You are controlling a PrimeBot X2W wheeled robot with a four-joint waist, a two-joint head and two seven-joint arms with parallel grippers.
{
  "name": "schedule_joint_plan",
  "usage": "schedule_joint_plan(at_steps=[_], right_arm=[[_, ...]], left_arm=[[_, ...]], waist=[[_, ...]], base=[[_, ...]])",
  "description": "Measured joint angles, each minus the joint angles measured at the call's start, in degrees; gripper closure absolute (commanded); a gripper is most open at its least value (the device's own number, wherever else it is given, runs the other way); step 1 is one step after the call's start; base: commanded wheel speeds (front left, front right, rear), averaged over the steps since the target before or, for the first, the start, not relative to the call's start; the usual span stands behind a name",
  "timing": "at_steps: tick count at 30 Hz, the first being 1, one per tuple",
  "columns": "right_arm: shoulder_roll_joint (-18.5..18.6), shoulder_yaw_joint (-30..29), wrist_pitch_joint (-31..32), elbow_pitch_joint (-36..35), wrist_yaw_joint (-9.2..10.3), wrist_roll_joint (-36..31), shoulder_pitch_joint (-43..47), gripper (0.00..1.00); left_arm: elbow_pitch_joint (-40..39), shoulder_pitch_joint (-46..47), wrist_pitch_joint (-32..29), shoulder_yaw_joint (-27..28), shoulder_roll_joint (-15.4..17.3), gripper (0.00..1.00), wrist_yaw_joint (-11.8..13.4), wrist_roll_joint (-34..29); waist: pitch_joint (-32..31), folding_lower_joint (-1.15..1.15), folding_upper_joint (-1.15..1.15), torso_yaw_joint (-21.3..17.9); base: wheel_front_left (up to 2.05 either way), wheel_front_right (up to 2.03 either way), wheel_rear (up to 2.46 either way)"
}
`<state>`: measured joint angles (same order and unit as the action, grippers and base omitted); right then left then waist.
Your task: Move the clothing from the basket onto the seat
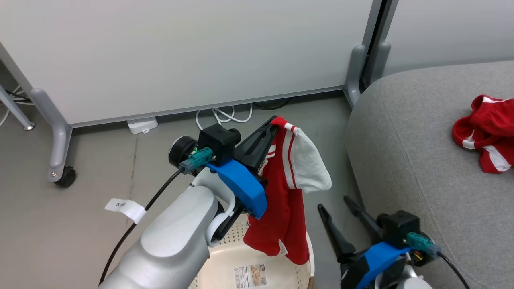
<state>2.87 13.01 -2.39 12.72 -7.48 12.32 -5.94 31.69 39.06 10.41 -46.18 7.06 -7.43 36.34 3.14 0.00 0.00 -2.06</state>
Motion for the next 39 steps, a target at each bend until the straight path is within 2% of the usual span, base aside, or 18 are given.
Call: schedule_joint_plan(at_steps=[5, 13, 24, 36, 37, 38, 39], right_arm=[[0.0, 3.7, 2.2, 3.8, 0.0, 4.3, -3.6, 0.0], [0.0, 10.1, 2.8, 14.3, 0.0, 9.9, -13.4, 0.0], [0.0, 13.1, 0.9, 29.0, 0.0, 15.2, -21.8, 0.0], [0.0, 21.8, -6.4, 34.6, 0.0, 21.5, -28.1, 0.0], [0.0, 22.2, -6.8, 34.9, 0.0, 21.7, -28.4, 0.53], [0.0, 22.7, -7.1, 35.3, 0.0, 22.0, -28.7, 0.95], [0.0, 23.3, -7.3, 35.7, 0.0, 22.2, -28.9, 1.0]], left_arm=[[0.1, 0.7, -0.1, -0.8, -0.2, 1.0, 0.0, 0.2], [0.2, 2.2, -0.2, -2.3, -0.9, 1.0, 0.0, 0.6], [0.2, 3.7, -0.7, -5.0, -1.9, 1.0, 0.0, 2.4], [0.4, 4.8, -0.7, -7.4, -2.3, 1.0, 0.0, 3.9], [0.6, 4.8, -0.6, -7.5, -2.3, 1.0, 0.0, 4.0], [0.7, 4.8, -0.6, -7.6, -2.3, 1.0, 0.0, 4.0], [0.8, 4.8, -0.6, -7.6, -2.3, 1.0, 0.0, 4.1]], waist=[[0.6, 0.0, 0.0, 0.1], [1.5, 0.01, 0.0, 0.6], [0.7, 0.01, 0.0, 2.1], [0.2, 0.01, 0.0, 2.6], [0.1, 0.01, 0.0, 2.5], [0.1, 0.01, 0.0, 2.4], [0.0, 0.01, 0.0, 2.4]], base=[[0.0, 0.0, 0.0], [0.0, 0.0, 0.0], [0.0, 0.0, 0.0], [0.0, 0.0, 0.0], [0.0, 0.0, 0.0], [0.0, 0.0, 0.0], [0.0, 0.0, 0.0]])
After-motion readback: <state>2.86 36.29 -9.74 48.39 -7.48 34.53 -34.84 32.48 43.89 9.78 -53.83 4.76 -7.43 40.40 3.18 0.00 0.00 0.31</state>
